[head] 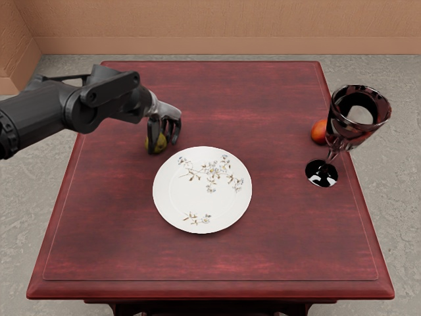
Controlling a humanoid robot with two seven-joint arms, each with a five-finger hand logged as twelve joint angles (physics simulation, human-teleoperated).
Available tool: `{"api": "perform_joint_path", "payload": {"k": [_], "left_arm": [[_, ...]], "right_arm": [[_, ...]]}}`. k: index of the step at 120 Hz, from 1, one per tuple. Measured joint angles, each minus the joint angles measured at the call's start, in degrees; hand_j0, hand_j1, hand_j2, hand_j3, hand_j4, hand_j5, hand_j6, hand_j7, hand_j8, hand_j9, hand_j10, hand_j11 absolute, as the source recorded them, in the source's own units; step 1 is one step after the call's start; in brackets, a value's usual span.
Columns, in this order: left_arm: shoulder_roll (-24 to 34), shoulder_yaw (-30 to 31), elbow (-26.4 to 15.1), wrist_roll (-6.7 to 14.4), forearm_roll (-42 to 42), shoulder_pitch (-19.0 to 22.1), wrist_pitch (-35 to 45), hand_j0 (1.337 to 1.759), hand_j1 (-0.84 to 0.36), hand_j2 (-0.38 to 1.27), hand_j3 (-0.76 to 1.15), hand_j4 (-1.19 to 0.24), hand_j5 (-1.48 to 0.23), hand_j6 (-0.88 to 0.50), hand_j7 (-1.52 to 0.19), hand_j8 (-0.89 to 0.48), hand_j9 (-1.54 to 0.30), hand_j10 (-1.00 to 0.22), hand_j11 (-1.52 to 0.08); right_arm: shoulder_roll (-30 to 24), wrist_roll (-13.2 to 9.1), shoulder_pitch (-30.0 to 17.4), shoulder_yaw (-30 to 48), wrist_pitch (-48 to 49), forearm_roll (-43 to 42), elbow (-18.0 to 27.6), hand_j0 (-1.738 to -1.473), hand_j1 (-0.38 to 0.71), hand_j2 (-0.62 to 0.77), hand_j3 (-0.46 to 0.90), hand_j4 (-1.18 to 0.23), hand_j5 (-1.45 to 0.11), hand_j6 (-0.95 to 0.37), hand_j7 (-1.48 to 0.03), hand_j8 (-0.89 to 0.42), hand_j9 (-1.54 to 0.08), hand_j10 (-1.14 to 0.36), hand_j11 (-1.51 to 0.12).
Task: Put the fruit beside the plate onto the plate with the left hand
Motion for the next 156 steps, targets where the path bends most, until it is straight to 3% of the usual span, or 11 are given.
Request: {"api": "perform_joint_path", "payload": {"k": [32, 58, 67, 85, 98, 113, 132, 156], "left_arm": [[5.2, 0.6, -4.8, 0.2, -6.0, -5.8, -1.3, 1.657, -0.34, 0.43, 0.0, -0.66, -0.92, -0.5, -0.9, -0.44, -0.89, -0.6, -0.89], [5.5, 1.3, -9.1, 0.4, -11.5, -8.8, -4.3, 1.658, -0.35, 0.44, 0.0, -0.67, -0.91, -0.52, -0.9, -0.44, -0.89, -0.65, -0.89], [5.5, 1.5, -10.5, 0.6, -13.2, -9.4, -4.7, 1.657, -0.36, 0.39, 0.0, -0.67, -0.92, -0.51, -0.9, -0.42, -0.9, -0.66, -0.89], [5.3, 1.6, -12.9, 1.2, -15.0, -9.6, -5.0, 1.658, -0.41, 0.26, 0.0, -0.67, -0.89, -0.59, -0.89, -0.54, -0.88, -0.67, -0.88], [5.4, 1.5, -13.1, 1.6, -20.3, -9.6, -5.0, 1.658, -0.11, 0.15, 0.0, -0.4, -0.54, -0.35, -0.53, -0.32, -0.53, -0.4, -0.53], [7.7, 1.4, -13.2, 1.7, -26.9, -9.6, -5.1, 1.658, 0.1, 0.08, 0.0, -0.22, -0.29, -0.19, -0.29, -0.18, -0.29, -0.22, -0.29], [14.5, 1.5, -13.5, 1.7, -38.4, -9.9, -5.1, 1.658, 0.24, 0.04, 0.0, -0.1, -0.13, -0.09, -0.13, -0.08, -0.13, -0.1, -0.13], [25.5, 1.5, -15.5, 1.6, -49.4, -9.3, -5.1, 1.658, 0.31, 0.01, 0.0, -0.04, -0.05, -0.03, -0.05, -0.03, -0.05, -0.04, -0.05]], "right_arm": [[0.0, 0.0, 0.0, 0.0, 0.0, 0.0, 0.0, -1.658, -0.31, -0.01, 0.0, -0.03, -0.04, -0.03, -0.04, -0.03, -0.04, -0.03, -0.04], [0.0, 0.0, 0.0, 0.0, 0.0, 0.0, 0.0, -1.658, -0.31, -0.01, 0.0, -0.03, -0.04, -0.03, -0.04, -0.03, -0.04, -0.03, -0.04], [0.0, 0.0, 0.0, 0.0, 0.0, 0.0, 0.0, -1.658, -0.31, -0.01, 0.0, -0.03, -0.04, -0.03, -0.04, -0.03, -0.04, -0.03, -0.04], [0.0, 0.0, 0.0, 0.0, 0.0, 0.0, 0.0, -1.658, -0.31, -0.01, 0.0, -0.03, -0.04, -0.03, -0.04, -0.03, -0.04, -0.03, -0.04], [0.0, 0.0, 0.0, 0.0, 0.0, 0.0, 0.0, -1.658, -0.31, -0.01, 0.0, -0.03, -0.04, -0.03, -0.04, -0.03, -0.04, -0.03, -0.04], [0.0, 0.0, 0.0, 0.0, 0.0, 0.0, 0.0, -1.658, -0.31, -0.01, 0.0, -0.03, -0.04, -0.03, -0.04, -0.03, -0.04, -0.03, -0.04], [0.0, 0.0, 0.0, 0.0, 0.0, 0.0, 0.0, -1.658, -0.31, -0.01, 0.0, -0.03, -0.04, -0.03, -0.04, -0.03, -0.04, -0.03, -0.04], [0.0, 0.0, 0.0, 0.0, 0.0, 0.0, 0.0, -1.658, -0.31, -0.01, 0.0, -0.03, -0.04, -0.03, -0.04, -0.03, -0.04, -0.03, -0.04]]}}
